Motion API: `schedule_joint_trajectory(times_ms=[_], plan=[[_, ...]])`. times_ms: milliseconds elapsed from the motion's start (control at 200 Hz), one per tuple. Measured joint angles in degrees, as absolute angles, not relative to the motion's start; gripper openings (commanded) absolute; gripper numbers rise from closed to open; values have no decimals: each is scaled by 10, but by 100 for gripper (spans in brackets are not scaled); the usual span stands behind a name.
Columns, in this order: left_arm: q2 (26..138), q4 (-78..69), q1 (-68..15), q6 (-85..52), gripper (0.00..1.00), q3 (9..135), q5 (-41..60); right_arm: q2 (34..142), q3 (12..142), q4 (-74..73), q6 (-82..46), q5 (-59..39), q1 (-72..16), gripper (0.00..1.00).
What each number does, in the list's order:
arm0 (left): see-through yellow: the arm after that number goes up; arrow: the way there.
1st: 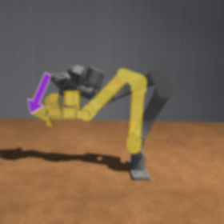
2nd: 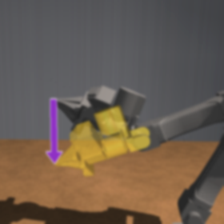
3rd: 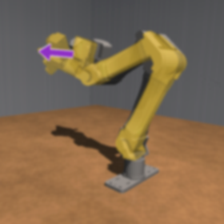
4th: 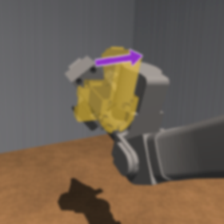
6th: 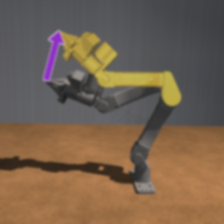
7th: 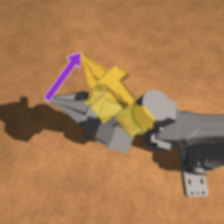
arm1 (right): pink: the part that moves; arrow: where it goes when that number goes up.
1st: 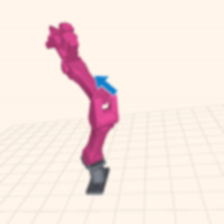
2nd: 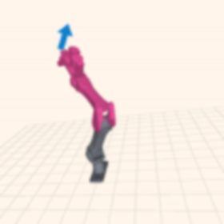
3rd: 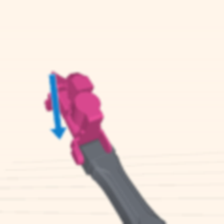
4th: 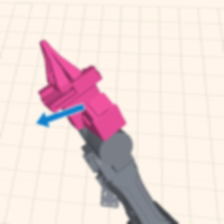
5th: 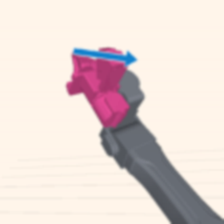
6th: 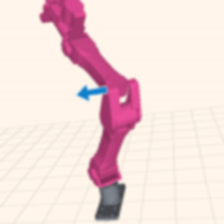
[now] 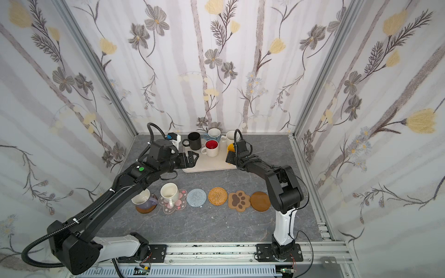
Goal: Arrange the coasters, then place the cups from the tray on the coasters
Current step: 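Lift the yellow mug with the right gripper while the left gripper draws back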
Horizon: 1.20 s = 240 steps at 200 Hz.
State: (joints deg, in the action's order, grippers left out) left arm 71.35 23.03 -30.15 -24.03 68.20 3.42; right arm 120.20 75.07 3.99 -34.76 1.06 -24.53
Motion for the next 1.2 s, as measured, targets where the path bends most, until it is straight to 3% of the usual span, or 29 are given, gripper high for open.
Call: schedule_joint_trajectory(times_ms=[270, 545, 1064, 1199], plan=[[693, 226, -272, -241, 100, 629, 48, 1234, 790, 101, -324, 71, -262, 67], [701, 215, -239, -258, 100, 618, 82, 1233, 770, 124, -297, 108, -257, 53], [694, 211, -227, -263, 100, 612, 85, 1252, 814, 131, -235, 84, -246, 48], [694, 208, -226, -263, 100, 612, 86, 1261, 820, 132, -220, 78, -246, 42]])
